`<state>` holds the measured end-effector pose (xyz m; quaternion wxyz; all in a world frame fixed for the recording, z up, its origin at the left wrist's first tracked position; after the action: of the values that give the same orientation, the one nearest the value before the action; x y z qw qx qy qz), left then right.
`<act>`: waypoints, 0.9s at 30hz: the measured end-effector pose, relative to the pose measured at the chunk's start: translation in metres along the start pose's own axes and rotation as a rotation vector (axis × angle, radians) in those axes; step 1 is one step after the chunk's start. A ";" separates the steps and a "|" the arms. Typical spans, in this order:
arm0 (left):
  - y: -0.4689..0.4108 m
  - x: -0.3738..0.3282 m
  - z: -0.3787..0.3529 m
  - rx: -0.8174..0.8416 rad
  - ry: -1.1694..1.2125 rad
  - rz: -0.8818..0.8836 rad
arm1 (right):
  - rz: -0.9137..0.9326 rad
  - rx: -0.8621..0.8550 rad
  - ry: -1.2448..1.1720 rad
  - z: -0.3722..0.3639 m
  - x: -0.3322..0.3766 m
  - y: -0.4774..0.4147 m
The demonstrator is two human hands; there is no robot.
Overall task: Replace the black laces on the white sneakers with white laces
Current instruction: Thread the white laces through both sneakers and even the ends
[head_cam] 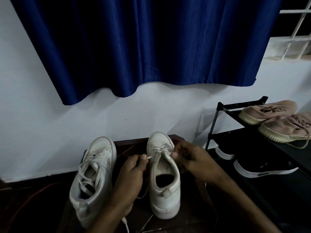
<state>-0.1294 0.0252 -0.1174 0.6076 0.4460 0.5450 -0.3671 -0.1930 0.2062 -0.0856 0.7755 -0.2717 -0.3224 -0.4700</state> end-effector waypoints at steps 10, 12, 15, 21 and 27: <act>0.001 -0.060 0.019 -0.054 -0.004 -0.357 | -0.025 -0.116 -1.126 0.095 0.039 -0.008; 0.009 -0.090 0.009 0.038 0.107 -0.421 | 0.053 -0.103 -1.212 0.101 0.072 -0.018; 0.022 -0.132 -0.035 0.293 0.119 -0.412 | 0.113 -0.040 -1.299 0.092 0.118 -0.031; 0.033 -0.156 -0.087 0.510 0.025 -0.367 | 0.137 -0.049 -1.313 0.085 0.158 -0.034; 0.042 -0.135 -0.065 0.533 -0.132 -0.367 | 0.034 -0.329 -1.335 0.126 0.097 -0.017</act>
<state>-0.1305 0.0951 0.0214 0.4271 0.4588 0.4605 -0.6285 -0.2055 0.2364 0.0707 0.3667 -0.6224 -0.6513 -0.2323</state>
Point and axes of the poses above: each hand's wrist, its own y-axis away from the middle knuckle, its own z-axis out of the back of the hand, x = y × z, the point moved 10 cm from there along -y, towards the middle knuckle, and after that the axes turned 8 degrees about y, right-handed, at the moved point
